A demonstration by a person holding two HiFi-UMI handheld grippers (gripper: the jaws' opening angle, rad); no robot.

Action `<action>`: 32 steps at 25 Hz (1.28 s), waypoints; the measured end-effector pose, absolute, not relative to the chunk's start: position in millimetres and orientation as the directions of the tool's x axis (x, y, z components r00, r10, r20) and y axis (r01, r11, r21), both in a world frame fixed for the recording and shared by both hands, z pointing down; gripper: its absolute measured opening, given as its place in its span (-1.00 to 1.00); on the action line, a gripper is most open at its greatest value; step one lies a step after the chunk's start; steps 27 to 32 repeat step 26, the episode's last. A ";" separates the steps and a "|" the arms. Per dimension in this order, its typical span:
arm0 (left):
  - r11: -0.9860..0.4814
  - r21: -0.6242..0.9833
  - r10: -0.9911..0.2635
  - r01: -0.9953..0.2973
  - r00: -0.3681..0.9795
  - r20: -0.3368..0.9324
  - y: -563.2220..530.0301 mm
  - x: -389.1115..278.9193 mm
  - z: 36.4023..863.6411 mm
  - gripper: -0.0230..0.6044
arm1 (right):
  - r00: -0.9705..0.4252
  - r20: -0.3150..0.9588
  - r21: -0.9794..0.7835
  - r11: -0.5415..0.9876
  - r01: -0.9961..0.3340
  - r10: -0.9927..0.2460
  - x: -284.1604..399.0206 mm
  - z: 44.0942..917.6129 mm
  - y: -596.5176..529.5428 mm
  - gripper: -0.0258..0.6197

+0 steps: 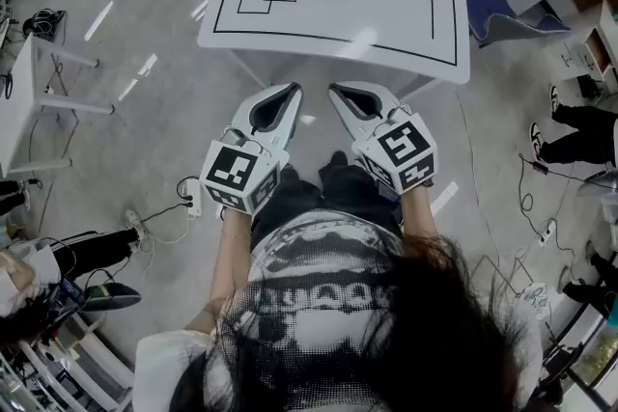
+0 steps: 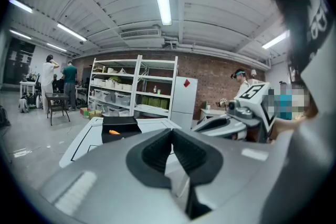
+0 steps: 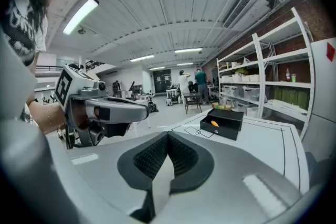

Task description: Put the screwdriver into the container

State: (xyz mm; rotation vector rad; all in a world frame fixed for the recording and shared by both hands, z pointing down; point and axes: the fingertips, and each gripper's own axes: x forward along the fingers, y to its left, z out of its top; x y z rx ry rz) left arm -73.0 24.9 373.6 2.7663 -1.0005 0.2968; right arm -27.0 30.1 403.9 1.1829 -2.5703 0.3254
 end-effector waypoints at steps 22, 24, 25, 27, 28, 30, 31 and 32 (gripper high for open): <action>-0.799 0.128 -0.556 -0.587 0.803 0.213 35.6 -143.6 370.7 -0.93 | -0.551 0.385 -0.051 0.580 -0.813 -0.740 -92.6 403.2 45.0 -0.92; -0.800 0.134 -0.554 -0.584 0.806 0.206 37.4 -150.1 370.6 -0.93 | -0.546 0.387 -0.045 0.577 -0.816 -0.743 -94.9 403.4 45.2 -0.92; -0.800 0.139 -0.554 -0.584 0.808 0.200 38.4 -153.7 369.9 -0.93 | -0.544 0.388 -0.041 0.576 -0.816 -0.744 -96.0 403.1 45.3 -0.92; -0.800 0.144 -0.555 -0.583 0.809 0.194 39.5 -157.4 369.1 -0.93 | -0.542 0.390 -0.037 0.576 -0.817 -0.744 -97.2 402.7 45.4 -0.92; -0.800 0.144 -0.555 -0.583 0.809 0.194 39.5 -157.4 369.1 -0.93 | -0.542 0.390 -0.037 0.576 -0.817 -0.744 -97.2 402.7 45.4 -0.92; -0.800 0.144 -0.555 -0.583 0.809 0.194 39.5 -157.4 369.1 -0.93 | -0.542 0.390 -0.037 0.576 -0.817 -0.744 -97.2 402.7 45.4 -0.92; -0.800 0.144 -0.555 -0.583 0.809 0.194 39.5 -157.4 369.1 -0.93 | -0.542 0.390 -0.037 0.576 -0.817 -0.744 -97.2 402.7 45.4 -0.92; -0.800 0.144 -0.555 -0.583 0.809 0.194 39.5 -157.4 369.1 -0.93 | -0.542 0.390 -0.037 0.576 -0.817 -0.744 -97.2 402.7 45.4 -0.92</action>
